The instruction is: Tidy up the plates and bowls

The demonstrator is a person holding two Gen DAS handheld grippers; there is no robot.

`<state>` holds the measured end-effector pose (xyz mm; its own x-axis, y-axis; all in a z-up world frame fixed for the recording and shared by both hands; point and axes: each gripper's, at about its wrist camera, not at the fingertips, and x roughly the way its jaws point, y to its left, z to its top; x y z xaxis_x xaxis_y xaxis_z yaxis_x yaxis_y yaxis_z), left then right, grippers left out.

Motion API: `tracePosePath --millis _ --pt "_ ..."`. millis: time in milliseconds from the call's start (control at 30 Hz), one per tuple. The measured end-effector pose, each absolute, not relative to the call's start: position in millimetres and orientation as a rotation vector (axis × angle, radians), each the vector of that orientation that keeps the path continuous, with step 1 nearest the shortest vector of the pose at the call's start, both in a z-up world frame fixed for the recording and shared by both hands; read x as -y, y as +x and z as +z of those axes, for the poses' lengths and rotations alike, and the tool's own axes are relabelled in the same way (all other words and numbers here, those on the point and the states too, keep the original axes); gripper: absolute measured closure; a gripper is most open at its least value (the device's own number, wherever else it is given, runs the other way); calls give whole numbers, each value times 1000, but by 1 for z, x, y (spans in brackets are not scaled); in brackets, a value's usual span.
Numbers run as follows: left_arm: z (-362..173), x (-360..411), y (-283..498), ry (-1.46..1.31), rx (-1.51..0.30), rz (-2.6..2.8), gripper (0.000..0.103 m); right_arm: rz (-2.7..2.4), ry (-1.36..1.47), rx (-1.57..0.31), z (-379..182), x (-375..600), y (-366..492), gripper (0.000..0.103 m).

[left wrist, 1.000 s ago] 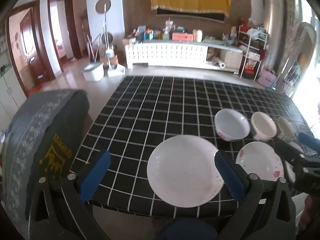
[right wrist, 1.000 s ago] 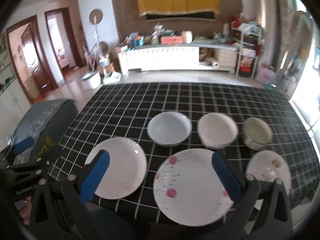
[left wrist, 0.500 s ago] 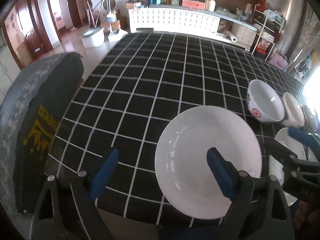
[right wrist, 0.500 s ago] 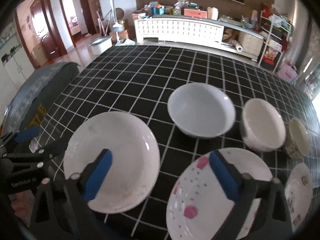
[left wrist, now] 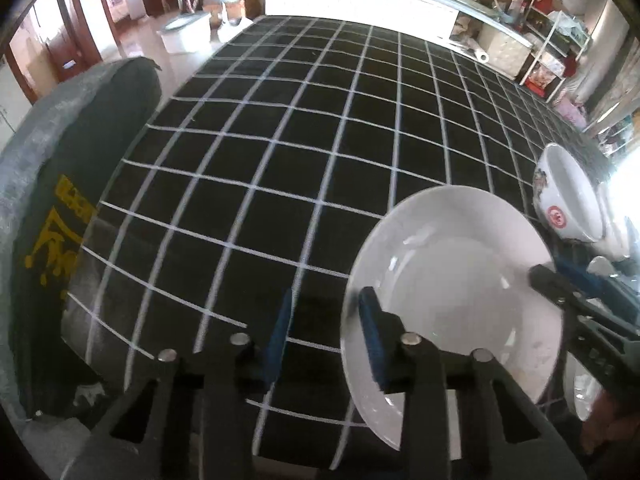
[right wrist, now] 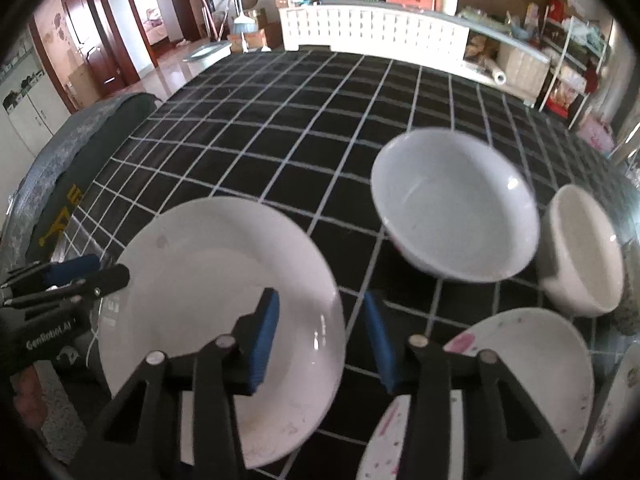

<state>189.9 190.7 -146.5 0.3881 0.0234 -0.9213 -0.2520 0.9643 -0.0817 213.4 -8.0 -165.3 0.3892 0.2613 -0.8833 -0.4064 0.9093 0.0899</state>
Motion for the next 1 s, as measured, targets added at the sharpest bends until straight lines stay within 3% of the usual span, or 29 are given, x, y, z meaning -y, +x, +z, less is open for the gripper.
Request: tracePosePath --millis 200,933,1000 --pt "-150 -180 191 -215 -1182 127 87 437 -128 -1104 -169 12 213 70" --pt "-142 -173 162 -239 -1242 166 88 435 -62 -1166 -167 22 197 74" --pt "-133 -175 155 -231 -1226 216 84 416 -51 -1138 -156 30 193 74"
